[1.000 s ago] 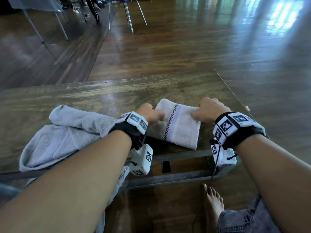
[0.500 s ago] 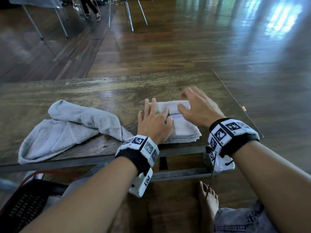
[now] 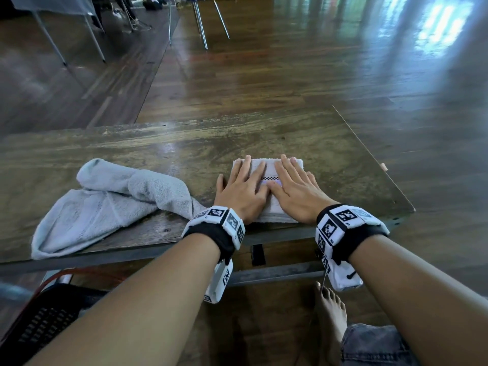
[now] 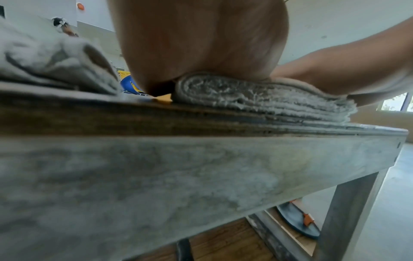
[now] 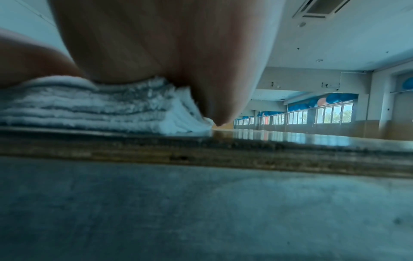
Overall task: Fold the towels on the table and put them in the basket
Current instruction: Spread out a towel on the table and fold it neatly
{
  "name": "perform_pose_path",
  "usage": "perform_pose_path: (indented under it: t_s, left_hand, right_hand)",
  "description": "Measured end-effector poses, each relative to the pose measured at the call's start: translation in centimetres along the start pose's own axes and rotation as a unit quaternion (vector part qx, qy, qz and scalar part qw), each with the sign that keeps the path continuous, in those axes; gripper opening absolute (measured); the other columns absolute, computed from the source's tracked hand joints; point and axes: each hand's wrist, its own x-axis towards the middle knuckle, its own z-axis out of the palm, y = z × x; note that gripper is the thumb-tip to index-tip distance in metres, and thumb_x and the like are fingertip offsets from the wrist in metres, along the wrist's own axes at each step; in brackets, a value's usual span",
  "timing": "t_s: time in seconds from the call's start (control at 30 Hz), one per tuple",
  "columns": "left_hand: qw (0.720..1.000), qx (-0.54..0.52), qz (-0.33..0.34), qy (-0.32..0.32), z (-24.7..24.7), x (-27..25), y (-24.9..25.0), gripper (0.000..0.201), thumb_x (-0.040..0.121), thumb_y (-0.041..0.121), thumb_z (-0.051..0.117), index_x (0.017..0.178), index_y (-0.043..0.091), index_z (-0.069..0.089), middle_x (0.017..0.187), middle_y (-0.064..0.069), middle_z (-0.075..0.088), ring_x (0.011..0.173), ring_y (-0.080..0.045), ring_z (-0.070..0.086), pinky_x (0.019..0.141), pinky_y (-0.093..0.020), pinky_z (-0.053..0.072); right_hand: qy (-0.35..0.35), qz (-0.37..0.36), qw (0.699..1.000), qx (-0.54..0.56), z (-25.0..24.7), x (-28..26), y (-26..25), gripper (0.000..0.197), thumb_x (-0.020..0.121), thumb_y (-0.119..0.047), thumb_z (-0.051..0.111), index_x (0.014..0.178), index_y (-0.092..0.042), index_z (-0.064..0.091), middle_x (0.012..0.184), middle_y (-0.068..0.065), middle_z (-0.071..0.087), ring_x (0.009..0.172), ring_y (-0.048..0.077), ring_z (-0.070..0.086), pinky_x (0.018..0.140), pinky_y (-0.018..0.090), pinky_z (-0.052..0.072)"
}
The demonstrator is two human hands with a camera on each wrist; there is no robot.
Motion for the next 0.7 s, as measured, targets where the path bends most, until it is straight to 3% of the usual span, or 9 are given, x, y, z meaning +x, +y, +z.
perform_pose_path:
  t_s: [0.17, 0.23, 0.3, 0.37, 0.47, 0.5, 0.57, 0.63, 0.7]
  left_hand:
    - [0.998, 0.035, -0.039, -0.044, -2.4, 0.7, 0.3, 0.065, 0.099, 0.06, 0.023, 0.154, 0.043, -0.007, 0.159, 0.003, -0.034, 0.149, -0.02, -0.024, 0.119, -0.05, -0.011]
    - [0.998, 0.066, 0.019, 0.014, -3.1, 0.1, 0.9, 0.063, 0.101, 0.054, 0.03, 0.156, 0.036, 0.007, 0.164, 0.002, -0.02, 0.152, -0.023, -0.014, 0.12, -0.048, -0.006]
    - [0.991, 0.021, 0.111, 0.074, -3.2, -1.2, 1.6, 0.058, 0.098, 0.054, 0.038, 0.151, 0.033, 0.03, 0.165, 0.003, 0.012, 0.152, -0.022, 0.009, 0.121, -0.043, 0.006]
    - [0.984, -0.055, 0.162, 0.047, -2.8, -2.8, 2.3, 0.064, 0.091, 0.064, 0.045, 0.147, 0.033, 0.04, 0.158, 0.008, 0.032, 0.149, -0.016, 0.021, 0.121, -0.04, 0.012]
    - [0.985, -0.062, 0.157, -0.024, -2.3, -4.2, 2.7, 0.077, 0.081, 0.073, 0.055, 0.147, 0.036, 0.042, 0.161, 0.006, 0.026, 0.15, -0.009, 0.015, 0.124, -0.042, 0.005]
    - [0.986, -0.057, 0.153, -0.027, -2.3, -4.3, 2.8, 0.075, 0.081, 0.07, 0.059, 0.146, 0.036, 0.043, 0.162, 0.005, 0.024, 0.151, -0.01, 0.014, 0.124, -0.041, 0.003]
    - [0.986, -0.073, 0.149, -0.022, -2.7, -4.5, 3.0, 0.066, 0.083, 0.058, 0.066, 0.142, 0.034, 0.05, 0.161, 0.001, 0.027, 0.15, -0.011, 0.018, 0.124, -0.04, 0.003]
    - [0.983, -0.114, 0.145, -0.013, -3.2, -4.7, 3.5, 0.053, 0.085, 0.046, 0.07, 0.134, 0.028, 0.061, 0.157, -0.002, 0.036, 0.146, -0.013, 0.027, 0.123, -0.04, 0.011]
    - [0.978, -0.144, 0.148, 0.006, -3.5, -4.9, 3.9, 0.037, 0.086, 0.038, 0.072, 0.119, 0.022, 0.072, 0.147, -0.006, 0.05, 0.137, -0.015, 0.041, 0.116, -0.035, 0.026]
  right_hand:
    - [-0.008, -0.015, 0.999, -0.029, -1.1, -1.3, 1.1, 0.071, 0.105, -0.053, 0.02, 0.161, -0.016, -0.005, 0.168, -0.002, -0.016, 0.153, 0.011, -0.017, 0.126, 0.039, -0.003]
    - [0.0, -0.021, 0.999, -0.034, -1.7, -2.2, 2.0, 0.068, 0.106, -0.05, 0.021, 0.161, -0.016, -0.002, 0.169, -0.002, -0.013, 0.154, 0.012, -0.014, 0.126, 0.038, -0.001]
    - [0.005, -0.023, 0.999, -0.037, -2.2, -3.2, 2.9, 0.064, 0.107, -0.045, 0.024, 0.161, -0.017, 0.003, 0.169, -0.003, -0.009, 0.155, 0.013, -0.009, 0.126, 0.038, 0.001]
    - [0.012, -0.027, 0.999, -0.046, -2.6, -4.0, 3.4, 0.061, 0.107, -0.038, 0.029, 0.16, -0.017, 0.007, 0.17, -0.003, -0.004, 0.156, 0.016, -0.001, 0.126, 0.038, 0.005]
    - [0.021, -0.023, 0.999, -0.038, -3.5, -4.8, 3.4, 0.057, 0.103, -0.03, 0.04, 0.156, -0.018, 0.02, 0.168, 0.0, 0.012, 0.152, 0.022, 0.016, 0.123, 0.04, 0.017]
    - [0.02, -0.016, 0.999, -0.034, -3.9, -5.0, 3.2, 0.05, 0.102, -0.03, 0.043, 0.149, -0.019, 0.031, 0.162, 0.001, 0.025, 0.147, 0.025, 0.026, 0.12, 0.041, 0.025]
    - [0.025, 0.0, 0.999, -0.031, -4.4, -5.4, 2.8, 0.023, 0.099, -0.031, 0.045, 0.12, -0.021, 0.05, 0.134, 0.003, 0.053, 0.123, 0.026, 0.05, 0.104, 0.043, 0.042]
    - [0.033, 0.001, 0.999, -0.016, -4.9, -5.9, 2.2, 0.015, 0.098, -0.033, 0.045, 0.1, -0.023, 0.055, 0.107, 0.003, 0.063, 0.097, 0.027, 0.06, 0.089, 0.047, 0.051]
    - [0.036, -0.007, 0.999, -0.003, -5.1, -6.2, 1.9, 0.016, 0.096, -0.033, 0.047, 0.096, -0.025, 0.06, 0.098, 0.0, 0.065, 0.092, 0.026, 0.063, 0.084, 0.047, 0.054]
